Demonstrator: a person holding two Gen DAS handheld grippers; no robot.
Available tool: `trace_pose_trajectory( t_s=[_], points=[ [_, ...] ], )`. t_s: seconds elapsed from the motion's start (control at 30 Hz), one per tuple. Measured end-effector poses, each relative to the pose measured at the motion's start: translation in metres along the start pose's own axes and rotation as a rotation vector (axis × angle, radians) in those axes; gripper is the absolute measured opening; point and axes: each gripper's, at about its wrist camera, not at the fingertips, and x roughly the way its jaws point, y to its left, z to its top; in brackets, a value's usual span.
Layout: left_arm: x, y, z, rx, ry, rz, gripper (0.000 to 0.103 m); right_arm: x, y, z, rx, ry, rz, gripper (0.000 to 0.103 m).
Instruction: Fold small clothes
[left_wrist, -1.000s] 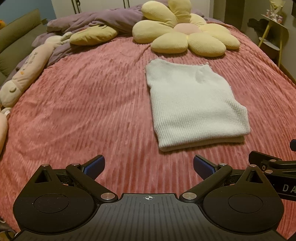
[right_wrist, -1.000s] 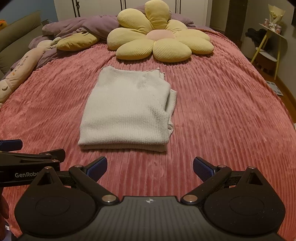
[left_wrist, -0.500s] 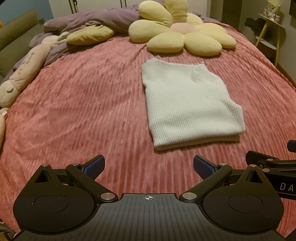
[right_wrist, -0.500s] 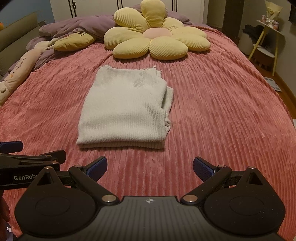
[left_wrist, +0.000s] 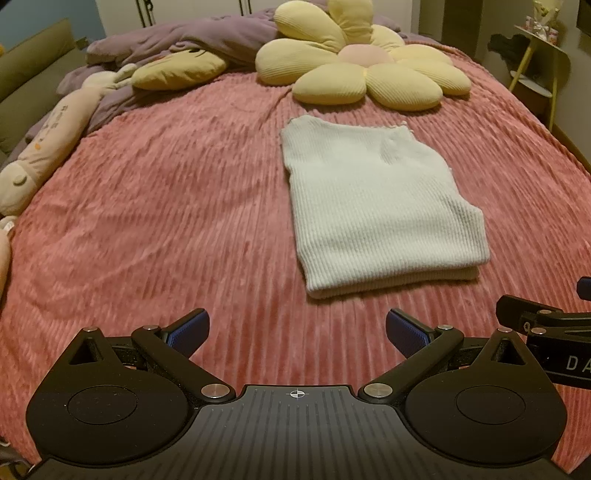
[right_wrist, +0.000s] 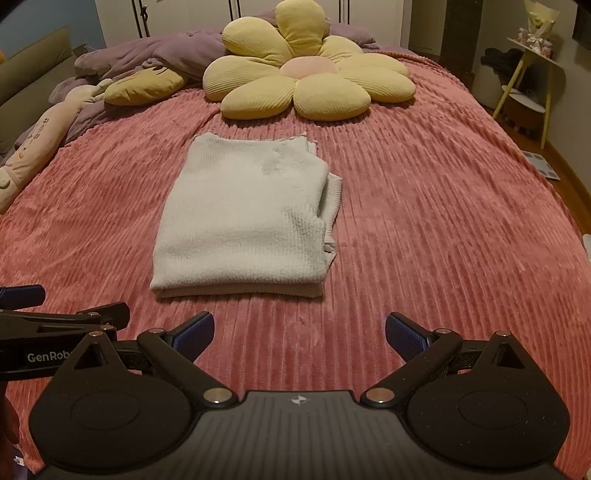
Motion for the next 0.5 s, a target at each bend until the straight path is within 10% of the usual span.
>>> trace_pose_trajectory(
  t_s=[0.5],
  points=[
    [0.0007, -0.0001, -0.0007, -0.001, 0.004, 0.000, 0.103, 0.0005, -0.0014, 0.0003, 0.004, 0.002, -0.002, 0.099]
  ],
)
